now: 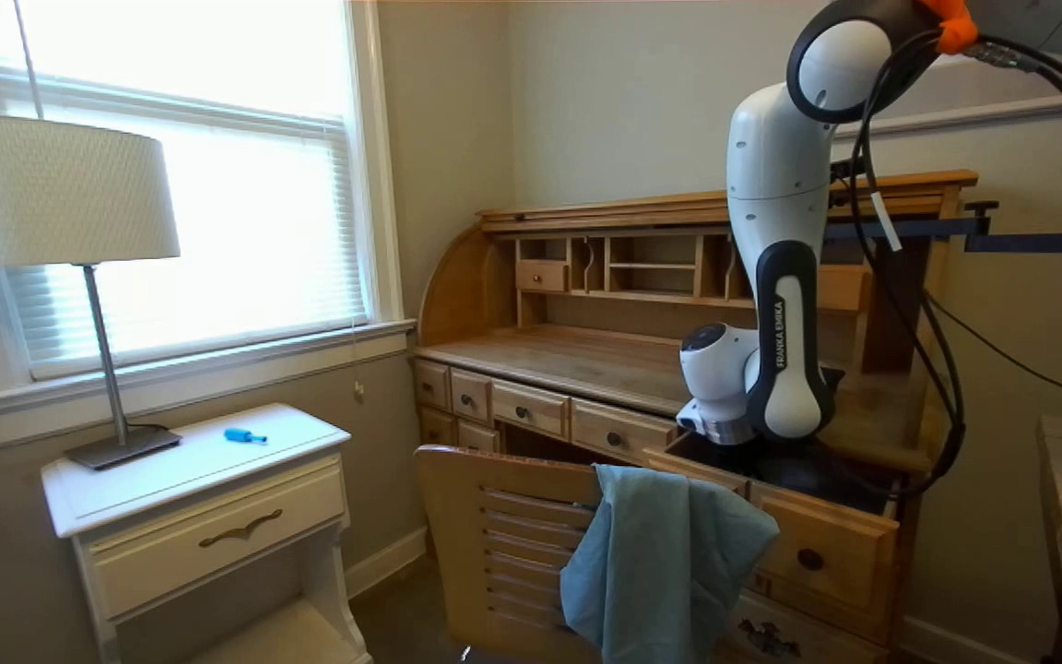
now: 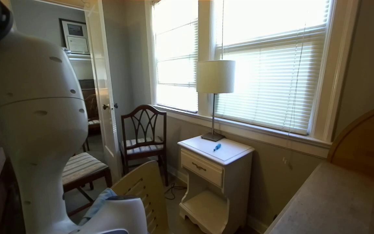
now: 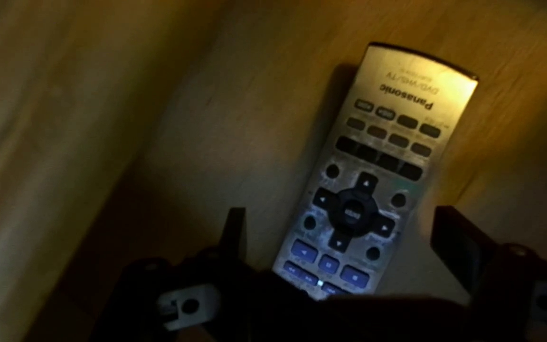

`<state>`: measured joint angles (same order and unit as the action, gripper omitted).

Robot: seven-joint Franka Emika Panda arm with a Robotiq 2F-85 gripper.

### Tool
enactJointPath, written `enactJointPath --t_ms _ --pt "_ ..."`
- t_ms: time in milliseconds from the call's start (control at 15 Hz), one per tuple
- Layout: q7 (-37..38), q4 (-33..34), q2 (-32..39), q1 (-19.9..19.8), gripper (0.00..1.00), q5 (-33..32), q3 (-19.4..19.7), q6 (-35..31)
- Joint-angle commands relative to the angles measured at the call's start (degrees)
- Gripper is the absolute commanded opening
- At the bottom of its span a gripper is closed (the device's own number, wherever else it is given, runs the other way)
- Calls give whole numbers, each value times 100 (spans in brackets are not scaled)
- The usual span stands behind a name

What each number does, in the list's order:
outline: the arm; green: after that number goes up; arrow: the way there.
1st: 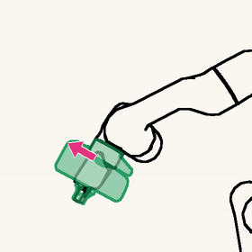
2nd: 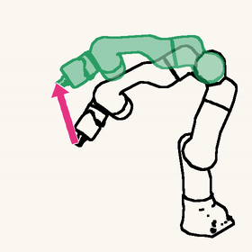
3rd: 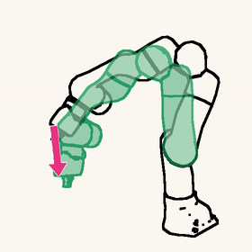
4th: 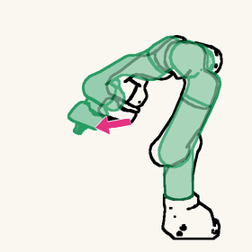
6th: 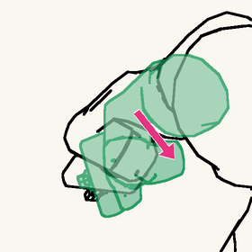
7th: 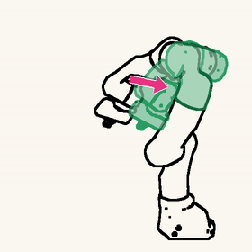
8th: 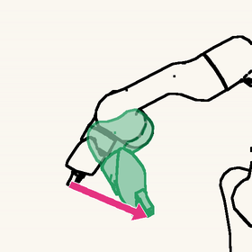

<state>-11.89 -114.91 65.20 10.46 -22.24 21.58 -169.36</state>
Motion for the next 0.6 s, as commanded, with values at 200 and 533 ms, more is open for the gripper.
enactJointPath --t_ms 200,533 --pt "41 174 165 -19 100 -79 37 106" --pt "-28 375 407 -137 100 -89 -11 179"
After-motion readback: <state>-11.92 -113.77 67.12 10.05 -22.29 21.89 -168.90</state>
